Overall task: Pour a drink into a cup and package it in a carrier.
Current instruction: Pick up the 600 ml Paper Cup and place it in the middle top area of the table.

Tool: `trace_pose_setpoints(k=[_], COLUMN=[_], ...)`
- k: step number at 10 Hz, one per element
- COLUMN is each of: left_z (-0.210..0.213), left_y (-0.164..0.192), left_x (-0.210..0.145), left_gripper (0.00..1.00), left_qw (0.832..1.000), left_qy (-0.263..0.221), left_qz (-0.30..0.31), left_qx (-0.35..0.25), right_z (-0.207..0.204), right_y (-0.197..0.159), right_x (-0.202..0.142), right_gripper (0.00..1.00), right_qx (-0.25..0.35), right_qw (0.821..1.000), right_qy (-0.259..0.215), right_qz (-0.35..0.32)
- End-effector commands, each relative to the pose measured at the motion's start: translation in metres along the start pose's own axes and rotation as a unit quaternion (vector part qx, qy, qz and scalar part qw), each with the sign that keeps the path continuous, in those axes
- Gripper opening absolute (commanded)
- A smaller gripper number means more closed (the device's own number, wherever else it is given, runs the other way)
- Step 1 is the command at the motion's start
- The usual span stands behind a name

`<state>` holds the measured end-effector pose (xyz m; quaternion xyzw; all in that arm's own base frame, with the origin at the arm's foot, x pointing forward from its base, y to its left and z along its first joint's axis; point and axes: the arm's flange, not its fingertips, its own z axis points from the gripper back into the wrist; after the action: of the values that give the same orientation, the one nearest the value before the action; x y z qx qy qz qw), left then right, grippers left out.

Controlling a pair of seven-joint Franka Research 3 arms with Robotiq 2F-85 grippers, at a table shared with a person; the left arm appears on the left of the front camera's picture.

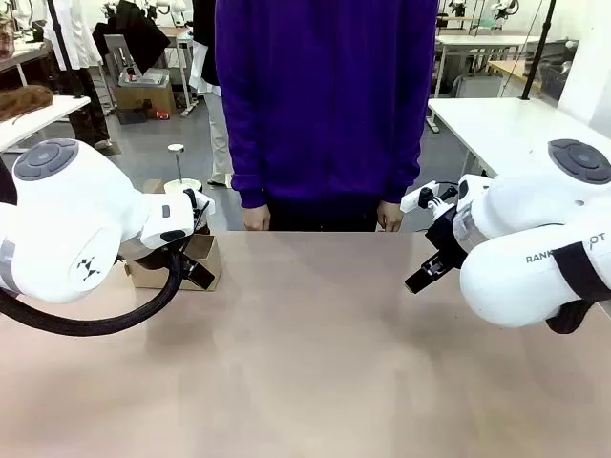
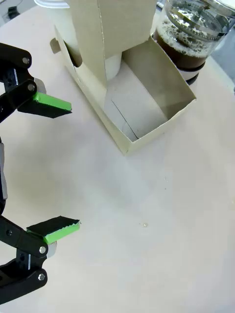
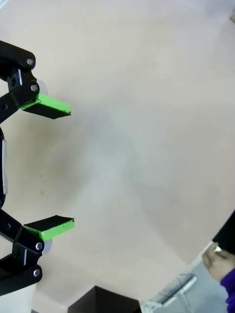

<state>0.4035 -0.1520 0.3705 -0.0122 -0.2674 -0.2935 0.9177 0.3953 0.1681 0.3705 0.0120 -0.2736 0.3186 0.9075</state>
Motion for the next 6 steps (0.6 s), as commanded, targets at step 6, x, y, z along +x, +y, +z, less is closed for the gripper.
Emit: trace_pose_setpoints(k=[6], left_z=[0.0000], left_y=[0.0000], left_x=[0.0000], left_gripper=[1.00], left_qw=[1.000], left_qy=[0.000], left_qz=[0.000], left_qx=[0.000], right_z=[0.0000], right_y=[0.0000], right_x=[0.0000], right_gripper=[1.00], right_qx=[0.000], right_qw=[1.000], right_qy=[0.000], right_qz=[0.000])
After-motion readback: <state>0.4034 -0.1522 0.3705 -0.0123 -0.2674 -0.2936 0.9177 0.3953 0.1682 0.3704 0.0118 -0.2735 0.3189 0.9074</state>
